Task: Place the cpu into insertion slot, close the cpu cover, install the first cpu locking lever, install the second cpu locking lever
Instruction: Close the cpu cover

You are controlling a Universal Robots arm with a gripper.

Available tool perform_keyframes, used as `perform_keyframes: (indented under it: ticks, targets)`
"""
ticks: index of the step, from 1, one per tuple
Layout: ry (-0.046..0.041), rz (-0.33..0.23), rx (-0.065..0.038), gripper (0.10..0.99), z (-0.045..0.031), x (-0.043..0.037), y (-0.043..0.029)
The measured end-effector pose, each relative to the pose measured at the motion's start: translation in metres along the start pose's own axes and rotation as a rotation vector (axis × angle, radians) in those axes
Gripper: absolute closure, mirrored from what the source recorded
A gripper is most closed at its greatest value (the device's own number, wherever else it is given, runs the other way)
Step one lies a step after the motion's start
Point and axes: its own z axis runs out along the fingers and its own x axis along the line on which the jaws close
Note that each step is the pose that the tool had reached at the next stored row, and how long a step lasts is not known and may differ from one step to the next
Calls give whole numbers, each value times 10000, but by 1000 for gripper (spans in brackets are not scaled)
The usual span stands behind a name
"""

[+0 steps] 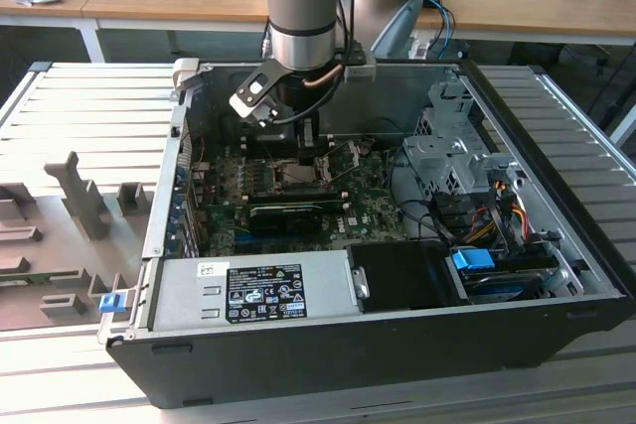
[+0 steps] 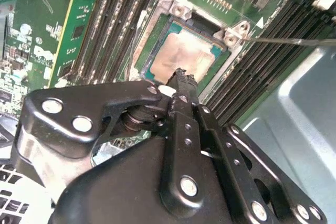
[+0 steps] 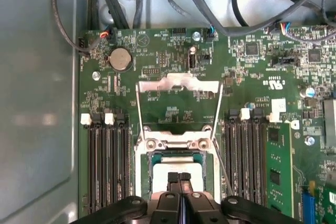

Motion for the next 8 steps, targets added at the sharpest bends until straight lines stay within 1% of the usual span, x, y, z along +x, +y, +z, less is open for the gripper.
perform_keyframes:
  ticks: [1,2,8]
  targets:
    - [1,0,10,980,3,1,39]
    - [-1,0,11,980,-26,2,42]
    - [-3,1,10,980,-138,22,50]
